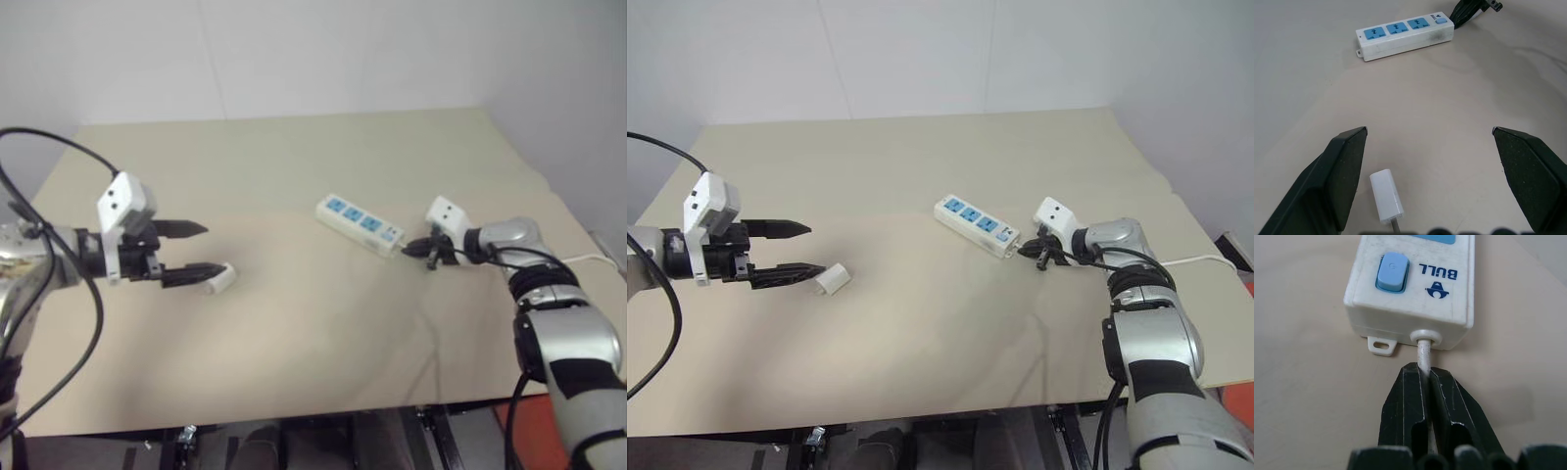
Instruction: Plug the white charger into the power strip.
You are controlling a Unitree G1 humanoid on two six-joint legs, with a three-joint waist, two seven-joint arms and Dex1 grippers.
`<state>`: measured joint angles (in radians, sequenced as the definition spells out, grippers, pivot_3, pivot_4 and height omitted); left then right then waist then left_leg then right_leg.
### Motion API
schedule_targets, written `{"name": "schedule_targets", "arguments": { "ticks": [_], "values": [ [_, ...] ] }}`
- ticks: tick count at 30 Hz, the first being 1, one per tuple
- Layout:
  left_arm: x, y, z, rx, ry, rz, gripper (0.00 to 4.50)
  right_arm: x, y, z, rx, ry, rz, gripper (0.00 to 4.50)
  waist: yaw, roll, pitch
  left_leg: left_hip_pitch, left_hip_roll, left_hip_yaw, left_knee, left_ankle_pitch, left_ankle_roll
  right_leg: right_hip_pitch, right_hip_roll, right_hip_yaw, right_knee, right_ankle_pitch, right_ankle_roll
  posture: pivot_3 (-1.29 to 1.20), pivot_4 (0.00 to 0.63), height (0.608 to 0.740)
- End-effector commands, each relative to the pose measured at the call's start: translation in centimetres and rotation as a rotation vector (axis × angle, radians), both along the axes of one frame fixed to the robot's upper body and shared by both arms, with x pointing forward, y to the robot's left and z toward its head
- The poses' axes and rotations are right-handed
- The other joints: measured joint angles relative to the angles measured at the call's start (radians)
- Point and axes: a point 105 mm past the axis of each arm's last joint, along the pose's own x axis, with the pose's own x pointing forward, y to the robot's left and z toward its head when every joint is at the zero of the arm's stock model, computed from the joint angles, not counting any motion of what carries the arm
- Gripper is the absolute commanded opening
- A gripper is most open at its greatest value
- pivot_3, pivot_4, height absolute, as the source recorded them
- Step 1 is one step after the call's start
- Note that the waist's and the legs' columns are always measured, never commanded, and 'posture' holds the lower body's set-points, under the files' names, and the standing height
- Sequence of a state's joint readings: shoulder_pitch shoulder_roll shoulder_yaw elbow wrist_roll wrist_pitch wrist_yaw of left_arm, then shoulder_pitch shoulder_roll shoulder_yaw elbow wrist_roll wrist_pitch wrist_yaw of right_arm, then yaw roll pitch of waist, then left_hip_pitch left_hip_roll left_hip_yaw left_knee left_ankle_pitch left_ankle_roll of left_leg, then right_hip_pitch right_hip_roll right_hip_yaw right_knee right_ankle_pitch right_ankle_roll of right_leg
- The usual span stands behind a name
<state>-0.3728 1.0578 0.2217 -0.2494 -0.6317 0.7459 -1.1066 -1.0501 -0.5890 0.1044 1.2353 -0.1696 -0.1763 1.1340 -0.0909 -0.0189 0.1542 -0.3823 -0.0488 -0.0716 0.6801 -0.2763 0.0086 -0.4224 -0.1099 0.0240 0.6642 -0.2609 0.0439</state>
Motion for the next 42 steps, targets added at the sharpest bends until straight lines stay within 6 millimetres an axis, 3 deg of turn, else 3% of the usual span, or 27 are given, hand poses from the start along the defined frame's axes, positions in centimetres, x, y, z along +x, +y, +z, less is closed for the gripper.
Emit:
{"name": "schedule_targets", "arguments": {
  "ticks": [1, 8, 18, 24, 31, 38, 42],
  "values": [
    [-0.4, -0.2, 0.9, -0.010, -0.038, -0.005, 4.50, -0.5, -0.5, 0.8, 0.052, -0.013, -0.005, 0.02, 0.005, 0.000, 0.000, 0.000, 0.000, 0.000, 0.000, 0.000, 0.000, 0.000, 0.000, 0.000, 0.000, 0.000, 0.000, 0.00, 0.150, 0.740],
    [-0.5, -0.5, 0.4, -0.030, -0.024, -0.006, 4.50, -3.3, 0.0, 1.7, 0.088, -0.044, -0.128, 0.02, 0.035, 0.000, 0.000, -0.003, 0.001, -0.001, 0.000, -0.001, 0.001, -0.002, 0.000, -0.001, 0.000, 0.000, 0.000, 0.00, 0.150, 0.740],
    [-0.4, -0.9, 0.4, -0.040, -0.017, -0.020, 4.50, -8.6, 2.6, 0.1, 0.092, -0.023, -0.219, 0.02, 0.050, 0.000, 0.000, -0.001, -0.001, 0.000, 0.001, -0.002, 0.003, -0.002, 0.000, 0.000, -0.001, 0.000, 0.000, 0.00, 0.150, 0.740],
    [-0.3, -1.1, 0.4, -0.041, -0.016, -0.026, 4.50, -10.2, 4.5, 0.6, 0.168, 0.013, -0.181, 2.02, 0.048, 0.000, 0.000, 0.001, -0.001, 0.000, 0.000, -0.002, 0.003, -0.002, 0.000, 0.001, -0.001, 0.000, 0.000, 0.00, 0.150, 0.740],
    [-0.2, -1.1, 0.4, -0.045, -0.017, -0.026, 4.50, -9.4, 3.4, 1.5, 0.234, -0.015, -0.235, 4.41, 0.051, 0.000, 0.000, 0.002, -0.002, 0.000, 0.001, -0.002, 0.003, -0.001, 0.000, 0.001, -0.001, 0.000, 0.000, 0.00, 0.150, 0.740],
    [0.0, -1.2, 0.6, -0.054, -0.022, -0.032, 4.50, -9.8, 1.9, 2.8, 0.319, -0.053, -0.237, 4.47, 0.053, 0.000, 0.000, 0.001, -0.002, 0.000, 0.000, -0.002, 0.003, -0.001, 0.000, 0.001, -0.001, 0.000, 0.000, 0.00, 0.150, 0.740],
    [0.1, -1.5, 0.7, -0.061, -0.019, -0.044, 4.50, -9.5, 2.3, 4.3, 0.539, -0.149, -0.209, 4.47, 0.050, 0.000, 0.000, 0.002, -0.002, 0.001, 0.000, -0.002, 0.003, 0.000, 0.000, 0.001, -0.001, 0.000, 0.000, 0.00, 0.150, 0.740]
  ]
}}
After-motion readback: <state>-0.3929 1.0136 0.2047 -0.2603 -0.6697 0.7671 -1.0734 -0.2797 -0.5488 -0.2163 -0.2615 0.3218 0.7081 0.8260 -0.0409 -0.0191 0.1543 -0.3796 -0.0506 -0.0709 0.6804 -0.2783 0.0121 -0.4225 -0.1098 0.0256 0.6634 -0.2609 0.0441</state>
